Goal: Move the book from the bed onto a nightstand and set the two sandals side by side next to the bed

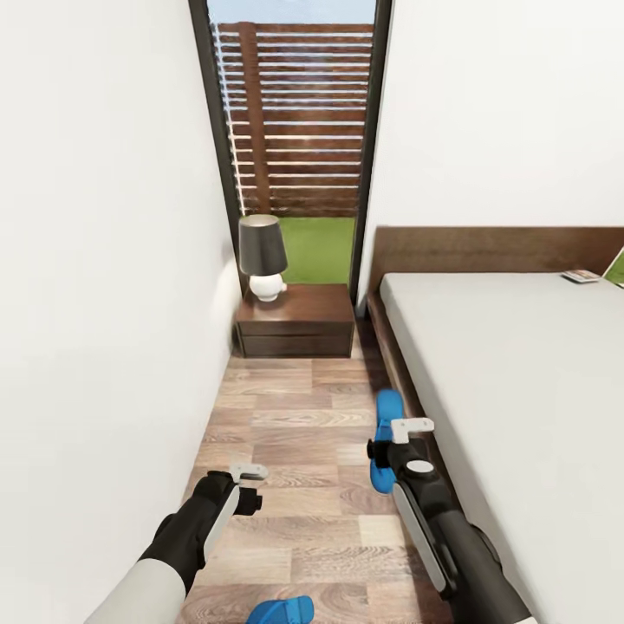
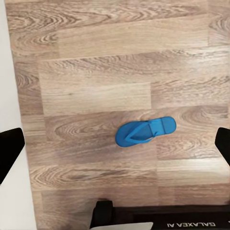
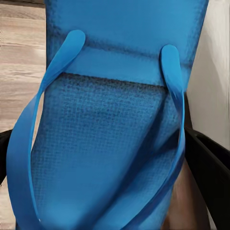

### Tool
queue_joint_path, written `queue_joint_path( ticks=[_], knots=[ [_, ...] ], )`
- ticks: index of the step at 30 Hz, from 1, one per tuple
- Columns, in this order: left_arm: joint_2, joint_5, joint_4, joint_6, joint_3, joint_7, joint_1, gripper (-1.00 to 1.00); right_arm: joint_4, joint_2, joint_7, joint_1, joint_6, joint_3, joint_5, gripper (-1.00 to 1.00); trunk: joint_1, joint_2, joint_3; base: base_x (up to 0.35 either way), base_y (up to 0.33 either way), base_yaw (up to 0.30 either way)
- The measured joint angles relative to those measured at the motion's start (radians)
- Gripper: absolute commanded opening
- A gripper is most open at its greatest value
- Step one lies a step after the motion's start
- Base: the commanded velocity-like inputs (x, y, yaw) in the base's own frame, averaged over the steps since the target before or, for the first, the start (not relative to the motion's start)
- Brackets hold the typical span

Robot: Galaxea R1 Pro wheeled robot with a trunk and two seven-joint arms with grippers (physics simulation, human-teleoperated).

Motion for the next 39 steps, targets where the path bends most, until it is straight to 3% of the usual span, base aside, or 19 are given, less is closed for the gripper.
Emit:
queue_joint_path(
  ticks=[11,13,14,15,17,18,19,21,25,30,34,36,39],
  knots=[
    [0.000,0.002,0.000,0.000,0.001,0.000,0.000,1.00,-0.091,-0.001,-0.009,0.000,0.007,0.002,0.000,-1.00,0.042,-0.077,-0.052,0.000,0.000,0.000],
    [-0.010,0.000,-0.001,0.004,-0.009,0.005,0.000,1.00,-0.096,-0.001,-0.009,0.000,0.012,0.002,0.000,-1.00,0.050,-0.091,-0.061,0.000,0.000,0.000],
    [-0.011,-0.002,-0.005,0.011,-0.013,0.006,0.000,1.00,-0.096,-0.001,-0.009,0.000,0.014,0.002,0.000,-1.00,0.054,-0.098,-0.066,0.000,0.000,0.000],
    [-0.011,-0.013,-0.018,0.060,-0.025,0.007,-0.005,1.00,-0.097,-0.001,-0.009,0.000,0.016,0.002,0.000,-1.00,0.058,-0.105,-0.070,0.000,0.000,0.000],
    [-0.010,-0.034,-0.057,0.160,-0.087,0.003,-0.014,1.00,-0.096,-0.001,-0.008,0.000,0.018,0.002,-0.001,-1.00,0.065,-0.119,-0.080,0.000,0.000,0.000],
    [-0.009,-0.035,-0.074,0.193,-0.194,0.000,-0.017,1.00,-0.097,-0.001,-0.008,0.000,0.018,0.002,-0.001,-1.00,0.069,-0.126,-0.084,0.000,0.000,0.000],
    [-0.008,-0.040,-0.075,0.198,-0.223,-0.001,-0.017,1.00,-0.097,-0.001,-0.008,0.000,0.018,0.002,-0.001,-1.00,0.073,-0.133,-0.089,0.000,0.000,0.000],
    [-0.006,-0.040,-0.074,0.206,-0.315,-0.001,-0.017,1.00,-0.096,-0.001,-0.008,0.000,0.018,0.004,-0.002,-1.00,0.081,-0.147,-0.098,0.000,0.000,0.000],
    [-0.001,-0.041,-0.073,0.211,-0.434,-0.002,-0.017,1.00,-0.096,-0.001,-0.008,0.000,0.018,0.019,-0.002,-1.00,0.096,-0.175,-0.117,0.000,0.000,0.000],
    [0.014,-0.038,-0.063,0.214,-0.619,-0.006,-0.016,1.00,-0.097,-0.001,-0.008,0.000,0.018,0.031,-0.001,-1.00,0.115,-0.210,-0.141,0.000,0.000,0.000],
    [0.034,-0.042,-0.025,0.214,-0.693,-0.063,-0.017,1.00,-0.097,-0.001,-0.008,0.000,0.018,0.033,-0.001,-1.00,0.130,-0.238,-0.159,0.000,0.000,0.000],
    [0.056,-0.057,-0.016,0.214,-0.714,-0.117,-0.017,1.00,-0.097,-0.001,-0.008,0.000,0.018,0.034,0.000,-1.00,0.138,-0.252,-0.169,0.000,0.000,0.000],
    [0.093,-0.090,-0.012,0.214,-0.789,-0.197,-0.016,1.00,-0.096,-0.001,-0.008,0.000,0.018,0.034,-0.001,-1.00,0.150,-0.273,-0.183,0.000,0.000,0.000]
  ],
)
